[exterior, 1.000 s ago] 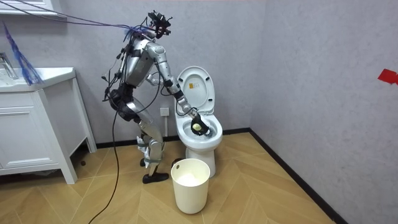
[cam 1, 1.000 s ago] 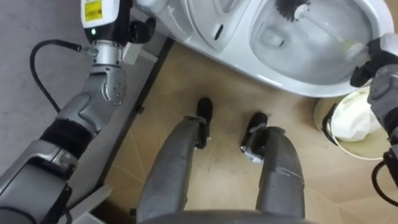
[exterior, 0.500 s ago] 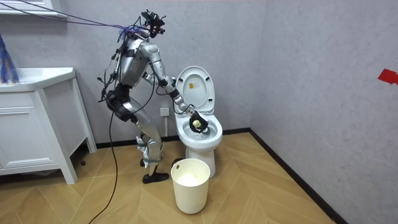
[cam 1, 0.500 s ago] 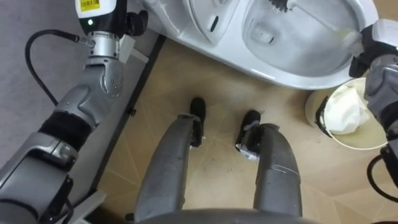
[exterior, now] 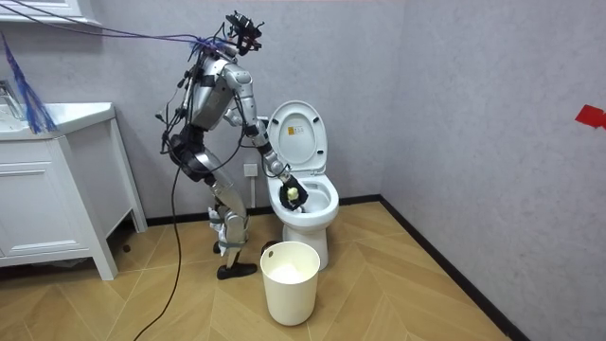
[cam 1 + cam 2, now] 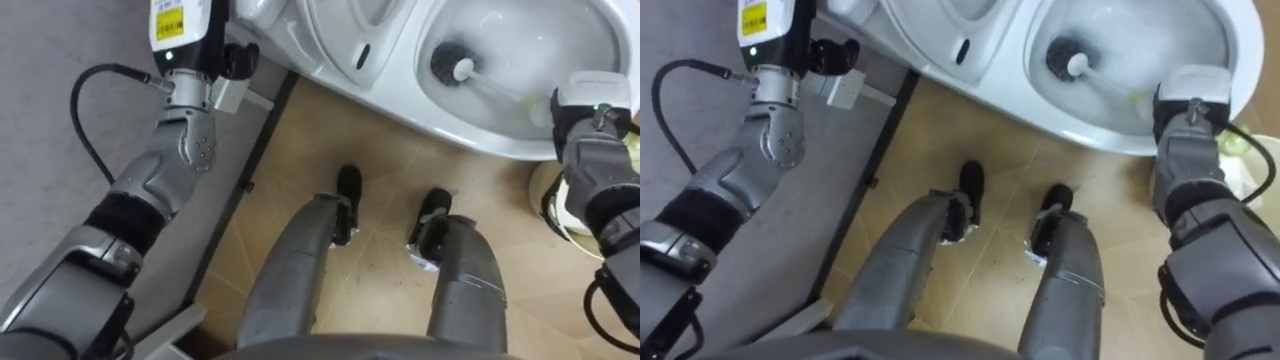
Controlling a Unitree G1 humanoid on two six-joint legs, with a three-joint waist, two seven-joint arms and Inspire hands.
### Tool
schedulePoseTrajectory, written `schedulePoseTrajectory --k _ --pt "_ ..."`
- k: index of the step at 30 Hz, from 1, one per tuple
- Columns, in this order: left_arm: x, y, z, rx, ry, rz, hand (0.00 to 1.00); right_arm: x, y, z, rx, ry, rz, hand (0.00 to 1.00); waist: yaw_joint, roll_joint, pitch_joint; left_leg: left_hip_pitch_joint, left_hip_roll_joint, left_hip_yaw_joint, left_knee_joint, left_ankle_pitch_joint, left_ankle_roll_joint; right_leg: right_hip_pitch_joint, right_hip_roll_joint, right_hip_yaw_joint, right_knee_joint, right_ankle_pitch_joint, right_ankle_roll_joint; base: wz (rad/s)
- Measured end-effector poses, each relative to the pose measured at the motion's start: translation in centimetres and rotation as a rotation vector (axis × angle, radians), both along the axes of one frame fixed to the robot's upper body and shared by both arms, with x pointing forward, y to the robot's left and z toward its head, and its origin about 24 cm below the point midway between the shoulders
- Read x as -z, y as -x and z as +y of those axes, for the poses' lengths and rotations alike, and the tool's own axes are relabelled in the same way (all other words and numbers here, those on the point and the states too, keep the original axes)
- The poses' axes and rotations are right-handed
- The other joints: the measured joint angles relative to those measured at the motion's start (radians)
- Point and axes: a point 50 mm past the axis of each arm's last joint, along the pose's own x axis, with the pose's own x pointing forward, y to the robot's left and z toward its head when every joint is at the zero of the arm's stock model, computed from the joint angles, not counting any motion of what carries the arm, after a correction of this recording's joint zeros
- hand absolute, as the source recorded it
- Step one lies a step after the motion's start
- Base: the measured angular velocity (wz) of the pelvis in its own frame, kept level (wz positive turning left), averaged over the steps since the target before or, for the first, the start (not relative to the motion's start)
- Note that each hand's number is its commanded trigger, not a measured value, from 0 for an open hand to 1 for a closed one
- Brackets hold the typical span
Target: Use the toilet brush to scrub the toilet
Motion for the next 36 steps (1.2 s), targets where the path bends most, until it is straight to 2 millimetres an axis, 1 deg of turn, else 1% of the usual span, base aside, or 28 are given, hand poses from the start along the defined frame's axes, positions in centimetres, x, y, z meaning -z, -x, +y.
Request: schedulePoseTrajectory --k 2,4,6,7,10,11,12,13,14,15,16,17,18,19,20,21,24,25,26,27,28,30,31,32,33,34,35,36 --pt "0.3 0.3 0.2 -0.006 0.009 -0.002 0.0 0.3 0.3 0.0 -0.004 0.0 0.002 1.0 -0.007 0.0 -0.0001 0.005 0.004 0.0 -0.001 -0.003 -0.001 0.008 0.005 0.0 -0.008 -0.001 0.0 0.0" --pt "0.4 0.5 0.5 -0.006 0.009 -0.003 0.0 0.4 0.5 -0.1 -0.009 0.008 0.001 1.0 -0.006 -0.001 -0.0002 0.008 0.006 0.0 -0.006 -0.003 -0.001 0.012 0.005 -0.002 -0.014 0.0 0.0 0.0" --pt "0.4 0.5 0.6 -0.002 0.008 -0.003 0.0 -0.1 0.4 -0.6 -0.007 0.024 -0.012 1.0 -0.002 -0.001 0.0 0.011 0.006 0.001 -0.002 -0.003 -0.001 0.014 0.003 -0.001 -0.013 0.0 0.0 -0.02" --pt "0.3 0.4 0.4 0.001 0.014 -0.005 0.0 -0.3 0.3 -1.0 -0.011 0.034 -0.015 1.0 0.007 -0.002 0.0006 0.009 0.005 0.002 0.004 -0.003 -0.001 0.013 -0.002 0.0 -0.009 0.0 0.0 -0.04" --pt "-0.2 0.0 0.2 0.009 0.009 -0.016 0.0 -1.0 0.2 -2.2 0.023 0.006 -0.045 1.0 0.014 -0.018 0.0014 -0.001 -0.004 0.01 0.013 -0.002 0.0 -0.006 -0.018 0.005 0.023 -0.013 0.001 0.04" --pt "-0.5 -0.2 0.1 0.013 0.005 -0.025 0.0 -1.2 0.2 -2.6 0.056 -0.029 -0.059 1.0 0.016 -0.036 0.0006 -0.007 -0.009 0.014 0.017 -0.002 0.0 -0.022 -0.029 0.007 0.043 -0.019 -0.002 0.1" --pt "-0.7 -0.3 0.3 0.011 -0.002 -0.034 0.0 -1.5 -0.1 -2.7 0.088 -0.079 -0.088 1.0 0.009 -0.053 0.0014 -0.017 -0.012 0.014 0.024 -0.001 0.002 -0.036 -0.034 0.009 0.058 -0.024 -0.003 0.1" --pt "-0.9 -0.4 0.3 0.01 -0.006 -0.041 0.0 -1.7 -0.2 -2.8 0.106 -0.11 -0.106 1.0 0.004 -0.064 0.0007 -0.021 -0.016 0.014 0.024 0.0 0.003 -0.044 -0.04 0.009 0.069 -0.027 -0.004 0.18" --pt "-1.2 -0.4 0.6 0.004 -0.017 -0.058 0.0 -2.3 -0.7 -2.8 0.138 -0.168 -0.16 1.0 -0.013 -0.082 0.0006 -0.031 -0.025 0.014 0.028 0.004 0.005 -0.059 -0.052 0.01 0.09 -0.036 -0.004 0.22" --pt "-1.4 -0.5 0.8 -0.003 -0.028 -0.07 0.0 -3.3 -1.4 -3.0 0.177 -0.22 -0.233 1.0 -0.027 -0.094 0.0007 -0.039 -0.031 0.014 0.032 0.007 0.008 -0.07 -0.059 0.011 0.103 -0.039 -0.002 0.18" --pt "-1.5 -0.6 0.9 -0.008 -0.033 -0.076 0.0 -3.9 -1.9 -3.0 0.187 -0.231 -0.263 1.0 -0.033 -0.1 0.0016 -0.041 -0.033 0.015 0.034 0.009 0.008 -0.073 -0.061 0.012 0.106 -0.039 -0.002 0.05" --pt "-1.6 -0.6 1.1 -0.02 -0.039 -0.081 0.0 -4.9 -2.5 -3.3 0.203 -0.23 -0.295 1.0 -0.04 -0.113 -0.0001 -0.044 -0.032 0.016 0.039 0.01 0.009 -0.077 -0.058 0.02 0.11 -0.039 0.0 -0.08" --pt "-1.8 -0.7 1.2 -0.03 -0.044 -0.089 0.0 -5.5 -2.9 -3.4 0.199 -0.223 -0.31 1.0 -0.042 -0.132 0.0004 -0.045 -0.03 0.019 0.043 0.01 0.009 -0.082 -0.053 0.028 0.111 -0.036 0.002 -0.11" --pt "-1.8 -0.7 1.3 -0.034 -0.051 -0.093 0.0 -5.7 -3.0 -3.3 0.194 -0.224 -0.316 1.0 -0.044 -0.142 0.0013 -0.046 -0.029 0.022 0.045 0.01 0.009 -0.084 -0.054 0.03 0.114 -0.036 0.002 -0.09" --pt "-1.9 -0.7 1.5 -0.043 -0.055 -0.096 0.0 -6.0 -3.3 -3.1 0.183 -0.23 -0.328 1.0 -0.056 -0.16 0.0012 -0.046 -0.03 0.027 0.047 0.011 0.011 -0.087 -0.056 0.033 0.121 -0.036 0.002 0.0" --pt "-2.0 -0.7 1.6 -0.051 -0.057 -0.098 0.0 -6.1 -3.4 -2.9 0.165 -0.227 -0.331 1.0 -0.067 -0.166 0.0005 -0.046 -0.03 0.027 0.05 0.011 0.012 -0.086 -0.058 0.031 0.124 -0.035 0.003 0.0" --pt "-2.2 -0.9 1.6 -0.053 -0.061 -0.095 0.0 -6.3 -3.8 -2.4 0.123 -0.2 -0.333 1.0 -0.067 -0.165 0.0008 -0.051 -0.029 0.031 0.049 0.006 0.013 -0.091 -0.058 0.033 0.123 -0.029 0.013 -0.07" --pt "-2.1 -0.9 1.6 -0.055 -0.067 -0.093 0.0 -6.3 -3.9 -2.2 0.113 -0.199 -0.334 1.0 -0.066 -0.164 0.0008 -0.051 -0.029 0.034 0.049 0.006 0.013 -0.092 -0.058 0.033 0.124 -0.027 0.013 -0.12" --pt "-2.0 -0.9 1.7 -0.062 -0.078 -0.084 0.0 -6.1 -4.1 -1.5 0.086 -0.186 -0.327 1.0 -0.067 -0.159 0.0013 -0.048 -0.027 0.037 0.049 0.006 0.014 -0.088 -0.056 0.03 0.122 -0.023 0.011 -0.06" --pt "-2.0 -1.0 1.6 -0.064 -0.077 -0.08 0.0 -5.9 -4.2 -0.9 0.058 -0.166 -0.319 1.0 -0.065 -0.142 0.0036 -0.047 -0.023 0.031 0.059 0.003 0.016 -0.079 -0.051 0.025 0.118 -0.02 0.009 -0.04" --pt "-1.9 -1.0 1.6 -0.063 -0.078 -0.074 0.0 -5.8 -4.3 -0.6 0.043 -0.155 -0.315 1.0 -0.063 -0.134 0.0035 -0.047 -0.021 0.03 0.062 0.002 0.017 -0.077 -0.045 0.027 0.115 -0.017 0.009 0.0" --pt "-1.5 -0.9 1.2 -0.062 -0.066 -0.05 0.0 -5.1 -4.0 0.1 0.001 -0.093 -0.289 1.0 -0.056 -0.086 0.003 -0.048 -0.016 0.019 0.059 0.002 0.017 -0.062 -0.036 0.016 0.087 -0.008 0.021 -0.02" --pt "-1.4 -0.9 1.1 -0.062 -0.066 -0.045 0.0 -4.7 -3.7 0.2 -0.002 -0.082 -0.275 1.0 -0.054 -0.079 0.002 -0.047 -0.016 0.02 0.057 0.002 0.017 -0.061 -0.035 0.016 0.084 -0.007 0.022 -0.11" --pt "-1.1 -0.7 1.1 -0.064 -0.064 -0.036 0.0 -3.9 -3.3 0.8 -0.015 -0.086 -0.259 1.0 -0.042 -0.067 0.0014 -0.045 -0.012 0.025 0.053 0.002 0.017 -0.06 -0.029 0.016 0.075 -0.001 0.022 -0.18" --pt "-0.9 -0.7 0.9 -0.066 -0.056 -0.029 0.0 -3.2 -3.0 1.3 -0.024 -0.078 -0.232 1.0 -0.035 -0.051 0.0042 -0.042 -0.005 0.027 0.05 0.001 0.018 -0.053 -0.023 0.016 0.06 0.007 0.02 -0.17" --pt "-0.8 -0.7 0.8 -0.064 -0.052 -0.027 0.0 -2.8 -2.8 1.5 -0.028 -0.073 -0.213 1.0 -0.033 -0.041 0.0039 -0.04 -0.004 0.026 0.048 0.001 0.018 -0.05 -0.021 0.013 0.055 0.009 0.019 -0.12" --pt "-0.7 -0.6 0.6 -0.062 -0.043 -0.022 0.0 -2.0 -2.4 2.0 -0.035 -0.063 -0.167 1.0 -0.024 -0.029 0.003 -0.036 -0.002 0.028 0.044 0.001 0.017 -0.047 -0.019 0.012 0.049 0.011 0.018 -0.04" --pt "-0.6 -0.6 0.3 -0.058 -0.035 -0.019 0.0 -1.3 -1.9 2.0 -0.017 -0.061 -0.126 1.0 -0.013 -0.019 0.002 -0.034 -0.001 0.03 0.039 0.001 0.017 -0.046 -0.018 0.012 0.047 0.011 0.017 -0.07"
